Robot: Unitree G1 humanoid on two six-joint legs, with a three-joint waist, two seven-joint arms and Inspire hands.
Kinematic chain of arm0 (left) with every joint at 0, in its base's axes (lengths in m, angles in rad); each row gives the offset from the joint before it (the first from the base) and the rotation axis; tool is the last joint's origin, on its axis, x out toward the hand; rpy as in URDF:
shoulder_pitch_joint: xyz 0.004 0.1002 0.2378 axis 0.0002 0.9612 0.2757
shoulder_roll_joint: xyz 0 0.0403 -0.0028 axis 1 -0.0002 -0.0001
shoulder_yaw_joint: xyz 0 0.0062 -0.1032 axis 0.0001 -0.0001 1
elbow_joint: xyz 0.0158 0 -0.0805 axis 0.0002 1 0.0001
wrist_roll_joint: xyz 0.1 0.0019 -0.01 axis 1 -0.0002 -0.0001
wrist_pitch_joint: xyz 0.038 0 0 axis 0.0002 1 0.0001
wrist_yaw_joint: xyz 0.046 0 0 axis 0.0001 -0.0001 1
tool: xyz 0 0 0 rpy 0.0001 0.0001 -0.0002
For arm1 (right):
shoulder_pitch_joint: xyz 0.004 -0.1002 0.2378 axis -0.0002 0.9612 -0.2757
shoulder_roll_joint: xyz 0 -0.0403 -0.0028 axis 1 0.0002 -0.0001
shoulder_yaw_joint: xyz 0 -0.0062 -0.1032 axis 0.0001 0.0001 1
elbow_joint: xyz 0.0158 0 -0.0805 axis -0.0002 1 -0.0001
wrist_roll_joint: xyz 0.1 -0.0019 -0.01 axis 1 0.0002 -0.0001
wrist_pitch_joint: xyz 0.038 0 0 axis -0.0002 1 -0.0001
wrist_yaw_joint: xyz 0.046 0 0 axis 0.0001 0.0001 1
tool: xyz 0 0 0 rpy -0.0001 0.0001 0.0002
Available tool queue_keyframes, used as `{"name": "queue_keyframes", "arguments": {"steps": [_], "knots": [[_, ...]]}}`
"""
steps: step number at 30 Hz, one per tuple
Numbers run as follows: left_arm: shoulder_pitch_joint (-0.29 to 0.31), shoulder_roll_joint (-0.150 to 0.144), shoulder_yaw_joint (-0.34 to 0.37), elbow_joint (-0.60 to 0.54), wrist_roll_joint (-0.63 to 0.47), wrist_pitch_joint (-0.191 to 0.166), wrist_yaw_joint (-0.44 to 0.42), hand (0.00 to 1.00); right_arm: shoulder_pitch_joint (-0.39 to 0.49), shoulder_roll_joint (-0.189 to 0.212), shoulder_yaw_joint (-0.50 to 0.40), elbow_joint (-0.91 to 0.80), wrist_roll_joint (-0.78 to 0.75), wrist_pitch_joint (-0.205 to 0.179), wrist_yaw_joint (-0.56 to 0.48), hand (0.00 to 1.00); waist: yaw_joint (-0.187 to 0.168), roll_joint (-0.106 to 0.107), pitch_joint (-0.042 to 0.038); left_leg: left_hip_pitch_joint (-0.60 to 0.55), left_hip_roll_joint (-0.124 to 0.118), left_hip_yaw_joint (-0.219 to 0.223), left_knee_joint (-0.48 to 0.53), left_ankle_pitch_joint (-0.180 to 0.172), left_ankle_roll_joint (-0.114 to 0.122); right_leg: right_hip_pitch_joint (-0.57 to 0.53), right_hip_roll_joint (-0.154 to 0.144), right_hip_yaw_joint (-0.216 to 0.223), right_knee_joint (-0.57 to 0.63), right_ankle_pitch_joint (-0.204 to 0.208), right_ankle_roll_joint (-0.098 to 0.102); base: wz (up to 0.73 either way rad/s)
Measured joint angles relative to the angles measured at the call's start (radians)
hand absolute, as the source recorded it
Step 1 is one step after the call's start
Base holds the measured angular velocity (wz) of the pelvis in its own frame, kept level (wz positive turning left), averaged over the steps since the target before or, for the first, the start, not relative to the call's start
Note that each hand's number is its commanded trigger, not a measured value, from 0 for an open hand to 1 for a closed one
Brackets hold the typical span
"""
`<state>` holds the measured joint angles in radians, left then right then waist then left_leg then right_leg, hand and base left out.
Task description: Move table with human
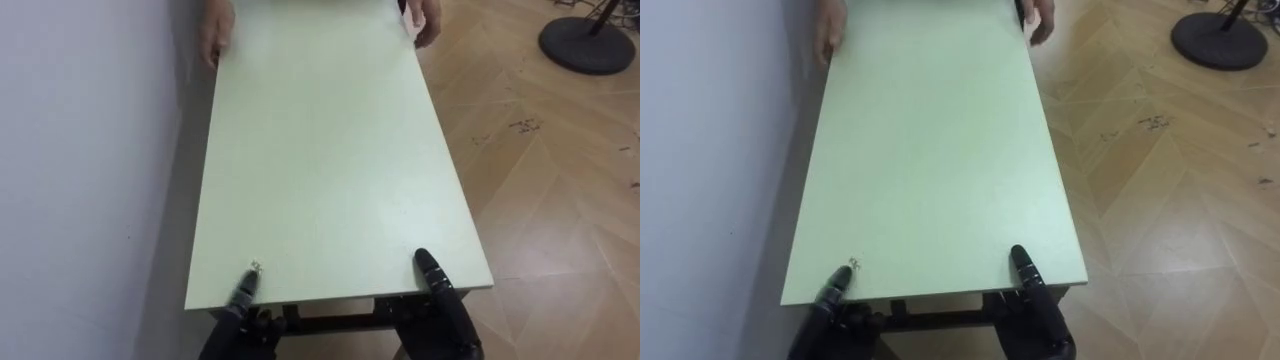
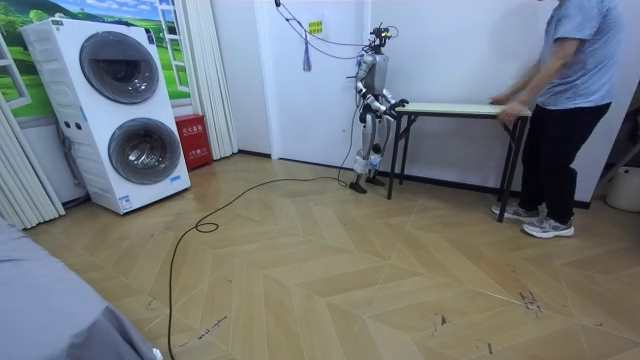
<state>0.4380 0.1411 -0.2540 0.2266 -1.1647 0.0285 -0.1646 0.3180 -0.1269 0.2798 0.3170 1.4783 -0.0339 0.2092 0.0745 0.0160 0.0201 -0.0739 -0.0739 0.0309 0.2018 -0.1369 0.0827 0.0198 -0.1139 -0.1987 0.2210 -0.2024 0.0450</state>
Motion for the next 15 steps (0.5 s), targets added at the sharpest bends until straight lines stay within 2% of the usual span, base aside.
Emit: {"name": "queue_keyframes", "arguments": {"steps": [1,2,5,9,15], "knots": [[-0.004,0.003,0.001,0.000,0.046,0.000,-0.001,0.00,0.000,0.000,-0.001,0.000,-0.001,0.001,0.000,0.12,0.000,0.000,-0.0001,0.000,0.000,0.000,-0.001,0.000,0.000,0.000,0.000,0.000,0.000,0.000,0.000,0.00],[-0.010,0.003,0.002,0.000,0.083,0.000,-0.001,0.00,0.000,0.000,0.000,0.000,-0.002,0.002,0.001,0.00,-0.001,0.000,-0.0002,0.000,0.000,0.000,-0.001,0.000,0.000,0.000,0.000,0.001,0.000,0.000,0.000,0.00],[-0.020,0.003,0.002,0.001,0.127,0.001,-0.001,0.00,0.000,-0.007,0.001,0.000,-0.047,0.004,0.008,0.00,-0.007,0.000,-0.0003,0.002,0.000,0.002,-0.004,0.000,0.000,0.000,0.000,0.002,0.000,0.000,0.000,0.00],[-0.037,0.003,0.002,0.001,0.156,0.003,-0.005,0.00,0.000,-0.038,0.009,-0.004,-0.141,0.015,0.065,0.00,-0.015,0.001,-0.0005,0.013,0.002,0.015,-0.012,0.000,0.000,0.002,0.000,0.009,0.000,0.000,0.000,-0.09],[-0.055,0.002,-0.006,0.007,0.154,0.005,-0.007,0.00,0.001,-0.041,0.014,-0.001,-0.155,0.016,0.087,0.00,-0.016,0.003,-0.0022,0.017,0.007,0.023,-0.014,0.000,0.000,0.003,0.003,0.011,-0.001,0.002,-0.003,-0.04]]}}
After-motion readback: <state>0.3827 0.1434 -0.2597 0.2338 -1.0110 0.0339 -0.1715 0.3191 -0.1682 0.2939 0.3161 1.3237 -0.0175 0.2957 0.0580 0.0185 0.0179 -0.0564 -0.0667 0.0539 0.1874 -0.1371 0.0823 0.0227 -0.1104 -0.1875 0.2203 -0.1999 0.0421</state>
